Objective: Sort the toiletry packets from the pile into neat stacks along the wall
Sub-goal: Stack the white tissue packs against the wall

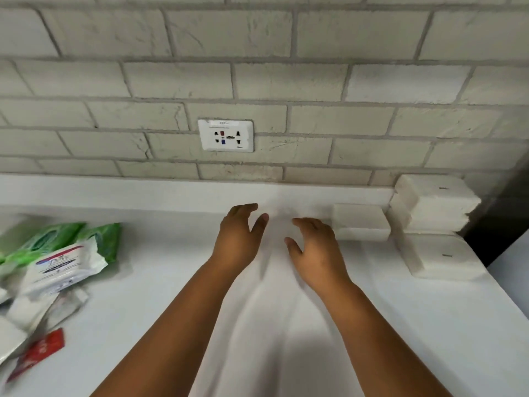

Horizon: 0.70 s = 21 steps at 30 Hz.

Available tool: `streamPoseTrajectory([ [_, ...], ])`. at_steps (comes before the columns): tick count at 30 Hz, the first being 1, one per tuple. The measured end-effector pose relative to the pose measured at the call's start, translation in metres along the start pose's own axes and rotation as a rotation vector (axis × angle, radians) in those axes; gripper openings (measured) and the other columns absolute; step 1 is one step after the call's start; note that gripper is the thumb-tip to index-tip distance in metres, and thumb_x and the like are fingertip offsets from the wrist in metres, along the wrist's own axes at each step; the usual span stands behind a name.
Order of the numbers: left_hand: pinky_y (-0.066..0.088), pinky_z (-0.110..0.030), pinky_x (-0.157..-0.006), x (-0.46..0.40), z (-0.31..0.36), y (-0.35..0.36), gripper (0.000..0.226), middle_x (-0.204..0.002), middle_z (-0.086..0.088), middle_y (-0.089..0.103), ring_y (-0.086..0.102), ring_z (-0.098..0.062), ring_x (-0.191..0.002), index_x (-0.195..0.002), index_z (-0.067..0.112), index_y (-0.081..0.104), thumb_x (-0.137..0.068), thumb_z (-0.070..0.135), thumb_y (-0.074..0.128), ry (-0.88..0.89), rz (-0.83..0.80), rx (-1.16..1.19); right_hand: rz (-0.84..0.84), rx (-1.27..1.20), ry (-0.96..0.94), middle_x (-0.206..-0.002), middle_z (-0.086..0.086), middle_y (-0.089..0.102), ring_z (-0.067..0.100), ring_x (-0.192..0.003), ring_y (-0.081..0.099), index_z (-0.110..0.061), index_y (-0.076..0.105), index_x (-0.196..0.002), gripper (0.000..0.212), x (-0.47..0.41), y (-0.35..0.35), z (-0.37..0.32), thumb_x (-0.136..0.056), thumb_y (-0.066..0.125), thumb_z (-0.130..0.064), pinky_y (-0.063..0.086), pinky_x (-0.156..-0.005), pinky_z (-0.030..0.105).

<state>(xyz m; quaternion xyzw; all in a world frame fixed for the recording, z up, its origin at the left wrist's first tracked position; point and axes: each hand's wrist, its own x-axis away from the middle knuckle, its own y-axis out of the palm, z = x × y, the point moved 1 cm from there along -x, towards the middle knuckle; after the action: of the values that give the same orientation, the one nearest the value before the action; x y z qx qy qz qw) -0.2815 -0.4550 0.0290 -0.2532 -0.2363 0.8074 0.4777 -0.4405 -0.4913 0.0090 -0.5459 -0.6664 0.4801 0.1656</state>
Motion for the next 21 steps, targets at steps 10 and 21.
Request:
streamPoseTrajectory([
  [10, 0.037, -0.036, -0.108, 0.044, -0.098, -0.139, 0.044, -0.137, -0.004, 0.051, 0.048, -0.021, -0.127, -0.132, 0.016, 0.053, -0.095, 0.039, 0.054, -0.112, 0.162, -0.060, -0.153, -0.037, -0.208, -0.139, -0.001, 0.049, 0.022, -0.130, 0.040, -0.022, 0.046, -0.137, 0.047, 0.021, 0.061, -0.157, -0.094, 0.052, -0.040, 0.034, -0.106, 0.035],
  [21, 0.041, -0.032, -0.102, 0.051, -0.224, -0.320, 0.042, -0.132, -0.009, 0.052, 0.053, -0.024, -0.120, -0.128, 0.013, 0.057, -0.092, 0.035, 0.059, -0.205, 0.266, -0.098, -0.286, -0.129, -0.301, -0.134, 0.001, 0.053, 0.023, -0.124, 0.044, -0.021, 0.051, -0.134, 0.045, 0.020, 0.162, -0.348, -0.091, 0.057, -0.036, 0.037, -0.104, 0.034],
])
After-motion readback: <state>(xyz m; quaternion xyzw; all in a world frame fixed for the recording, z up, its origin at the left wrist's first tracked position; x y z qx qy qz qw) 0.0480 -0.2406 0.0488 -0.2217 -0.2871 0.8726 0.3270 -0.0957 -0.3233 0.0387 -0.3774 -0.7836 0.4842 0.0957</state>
